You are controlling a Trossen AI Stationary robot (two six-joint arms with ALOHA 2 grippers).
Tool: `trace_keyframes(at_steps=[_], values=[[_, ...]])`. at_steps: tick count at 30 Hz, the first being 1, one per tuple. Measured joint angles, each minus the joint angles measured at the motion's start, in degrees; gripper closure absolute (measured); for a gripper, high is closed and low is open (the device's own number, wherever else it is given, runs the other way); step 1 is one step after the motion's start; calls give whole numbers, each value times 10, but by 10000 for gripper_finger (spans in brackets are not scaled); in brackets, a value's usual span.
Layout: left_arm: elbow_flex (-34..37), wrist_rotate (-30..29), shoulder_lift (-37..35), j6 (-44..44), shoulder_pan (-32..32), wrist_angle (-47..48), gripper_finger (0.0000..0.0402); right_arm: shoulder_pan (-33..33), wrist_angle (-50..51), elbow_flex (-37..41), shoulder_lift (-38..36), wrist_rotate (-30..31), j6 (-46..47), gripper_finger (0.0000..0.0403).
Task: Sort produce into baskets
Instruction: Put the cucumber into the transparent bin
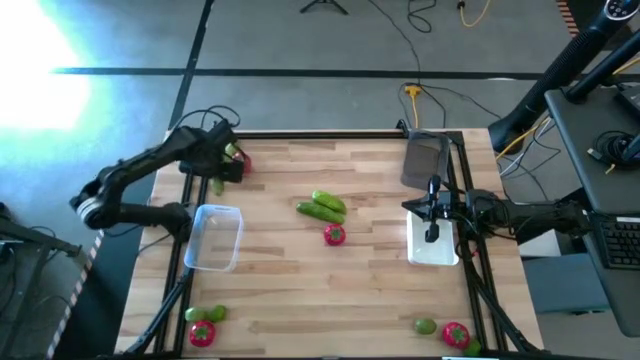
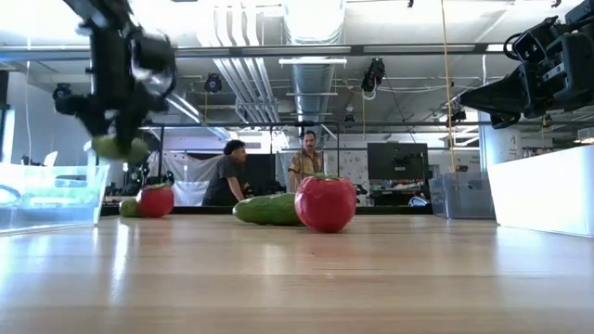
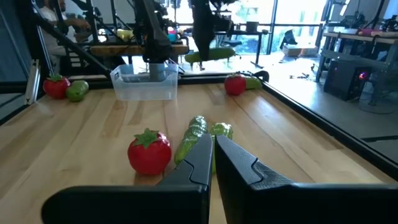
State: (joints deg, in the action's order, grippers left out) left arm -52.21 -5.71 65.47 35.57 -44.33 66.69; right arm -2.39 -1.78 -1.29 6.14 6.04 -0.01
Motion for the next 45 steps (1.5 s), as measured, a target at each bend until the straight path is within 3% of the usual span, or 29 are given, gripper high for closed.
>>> trace_keyframes(at_steps=[4, 12, 21, 26, 36, 45], values=[[-15, 55, -44, 61, 113, -6, 240, 0, 0, 0, 0, 0, 0, 390], [-6, 57, -52, 270, 359, 12, 239, 0, 0, 0, 0, 0, 0, 390], [-4, 90, -9, 448, 508, 59, 239, 0, 0, 0, 0, 0, 0, 390], [-3, 92, 30, 492, 541, 103, 239, 0, 0, 0, 0, 0, 0, 390], [5, 85, 130, 487, 540, 106, 239, 0, 0, 0, 0, 0, 0, 390], [50, 71, 172, 454, 514, 22, 239, 0, 0, 0, 0, 0, 0, 390]])
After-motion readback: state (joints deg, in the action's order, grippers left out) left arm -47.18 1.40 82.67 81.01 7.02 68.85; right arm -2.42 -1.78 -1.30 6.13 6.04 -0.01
